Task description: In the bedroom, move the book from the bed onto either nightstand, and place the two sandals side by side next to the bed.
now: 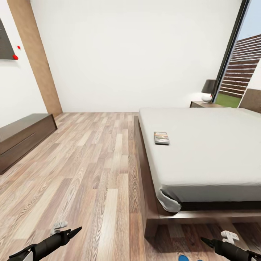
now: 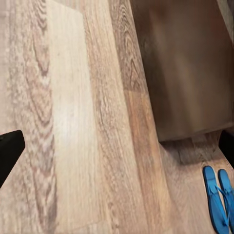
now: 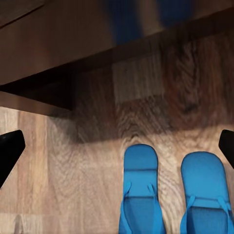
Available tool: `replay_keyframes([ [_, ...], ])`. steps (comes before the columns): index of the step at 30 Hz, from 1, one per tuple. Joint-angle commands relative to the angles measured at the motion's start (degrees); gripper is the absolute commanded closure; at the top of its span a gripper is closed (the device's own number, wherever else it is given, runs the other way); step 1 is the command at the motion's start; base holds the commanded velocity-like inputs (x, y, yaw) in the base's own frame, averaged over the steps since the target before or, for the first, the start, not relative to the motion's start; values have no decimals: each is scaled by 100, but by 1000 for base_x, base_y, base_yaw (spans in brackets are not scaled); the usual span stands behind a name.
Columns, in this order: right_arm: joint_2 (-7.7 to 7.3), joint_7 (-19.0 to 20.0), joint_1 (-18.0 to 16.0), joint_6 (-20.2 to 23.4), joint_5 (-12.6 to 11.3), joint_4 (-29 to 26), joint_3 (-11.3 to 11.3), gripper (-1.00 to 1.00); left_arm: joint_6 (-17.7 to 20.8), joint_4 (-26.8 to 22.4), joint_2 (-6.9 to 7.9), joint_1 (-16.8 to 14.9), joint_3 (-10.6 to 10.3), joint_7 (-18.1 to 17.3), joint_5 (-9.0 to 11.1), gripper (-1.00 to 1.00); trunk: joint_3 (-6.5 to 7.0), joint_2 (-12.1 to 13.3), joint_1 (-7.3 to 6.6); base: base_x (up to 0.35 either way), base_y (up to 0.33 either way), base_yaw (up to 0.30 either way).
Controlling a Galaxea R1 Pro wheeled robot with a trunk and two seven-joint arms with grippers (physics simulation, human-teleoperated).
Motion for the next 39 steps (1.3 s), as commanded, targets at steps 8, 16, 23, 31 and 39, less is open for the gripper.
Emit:
replay_keyframes([
  [8, 12, 22, -9, -21, -43, 22, 49, -100, 26, 2, -58, -2, -6, -19, 28, -100, 173, 9, -22, 0, 0, 0],
  [16, 40, 21, -9, -21, -42, 22, 49, -100, 26, 2, -59, -2, -6, -19, 28, -100, 350, 19, -42, 0, 0, 0],
  [23, 65, 21, -9, -21, -39, 22, 49, -100, 26, 2, -59, -2, -6, -19, 28, -100, 479, 267, -179, 0, 0, 0],
  [31, 65, 21, -9, -21, -40, 20, 49, -100, 26, 2, -59, -2, -6, -18, 28, -100, 623, 588, -355, 0, 0, 0],
  [39, 97, 21, -9, -21, -38, 22, 49, -100, 26, 2, -61, -1, -9, -11, 28, -100, 766, 908, -531, 0, 0, 0],
])
